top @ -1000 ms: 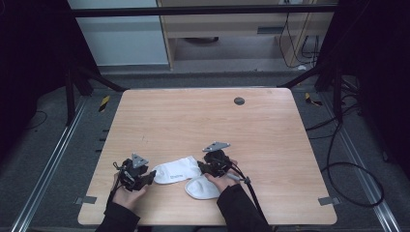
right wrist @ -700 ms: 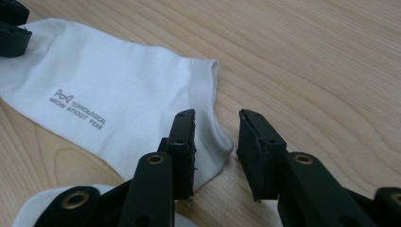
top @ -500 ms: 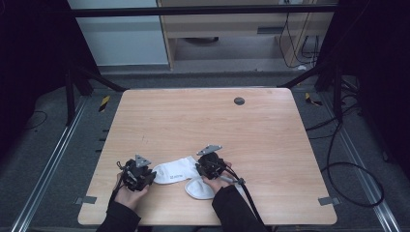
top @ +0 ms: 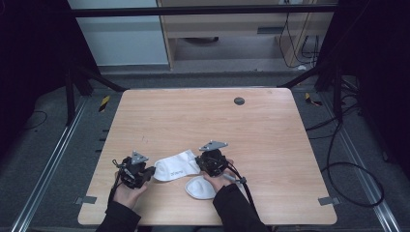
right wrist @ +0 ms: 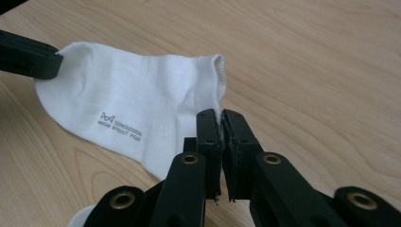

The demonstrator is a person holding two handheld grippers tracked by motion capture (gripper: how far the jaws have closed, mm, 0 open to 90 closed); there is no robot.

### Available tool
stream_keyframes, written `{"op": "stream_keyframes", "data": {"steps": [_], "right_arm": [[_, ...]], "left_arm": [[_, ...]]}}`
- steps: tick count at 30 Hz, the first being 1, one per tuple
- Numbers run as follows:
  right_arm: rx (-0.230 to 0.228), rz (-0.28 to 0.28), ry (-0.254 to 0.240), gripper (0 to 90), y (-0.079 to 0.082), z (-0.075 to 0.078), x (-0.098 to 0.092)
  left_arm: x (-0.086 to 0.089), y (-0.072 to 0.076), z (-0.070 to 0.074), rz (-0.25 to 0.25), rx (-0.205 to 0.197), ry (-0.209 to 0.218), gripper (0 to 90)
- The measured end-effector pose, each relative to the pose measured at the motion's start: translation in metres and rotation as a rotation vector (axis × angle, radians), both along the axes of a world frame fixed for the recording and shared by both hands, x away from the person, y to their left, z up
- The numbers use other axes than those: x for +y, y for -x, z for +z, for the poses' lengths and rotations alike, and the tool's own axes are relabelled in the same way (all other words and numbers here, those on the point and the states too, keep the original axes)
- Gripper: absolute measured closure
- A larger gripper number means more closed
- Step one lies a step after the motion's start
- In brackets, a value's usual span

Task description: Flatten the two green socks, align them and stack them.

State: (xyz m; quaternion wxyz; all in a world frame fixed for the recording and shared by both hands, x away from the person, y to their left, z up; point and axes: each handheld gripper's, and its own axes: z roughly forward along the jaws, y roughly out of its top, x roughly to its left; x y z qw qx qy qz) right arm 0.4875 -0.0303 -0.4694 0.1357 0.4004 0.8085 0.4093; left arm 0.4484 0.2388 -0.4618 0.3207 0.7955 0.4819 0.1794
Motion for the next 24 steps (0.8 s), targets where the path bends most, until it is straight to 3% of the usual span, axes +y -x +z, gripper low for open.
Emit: {"op": "stream_keyframes", "data": {"steps": [6, 10, 16, 24], "right_arm": [[-0.024, 0.011, -0.021, 86.4, 0.006, 0.018, -0.012], [-0.023, 0.015, -0.027, 86.4, 0.015, 0.026, -0.029], [-0.015, 0.009, -0.019, 86.4, 0.032, 0.034, -0.062], [-0.001, -0.007, -0.009, 86.4, 0.055, 0.031, -0.092]], "left_arm": [[-0.008, 0.008, 0.019, -0.032, -0.044, 0.052, 88.8], [-0.018, 0.014, 0.026, -0.065, -0.046, 0.072, 88.9], [-0.041, 0.022, 0.029, -0.131, -0.041, 0.072, 88.9], [-0.068, 0.028, 0.024, -0.205, -0.007, 0.051, 88.9]]}}
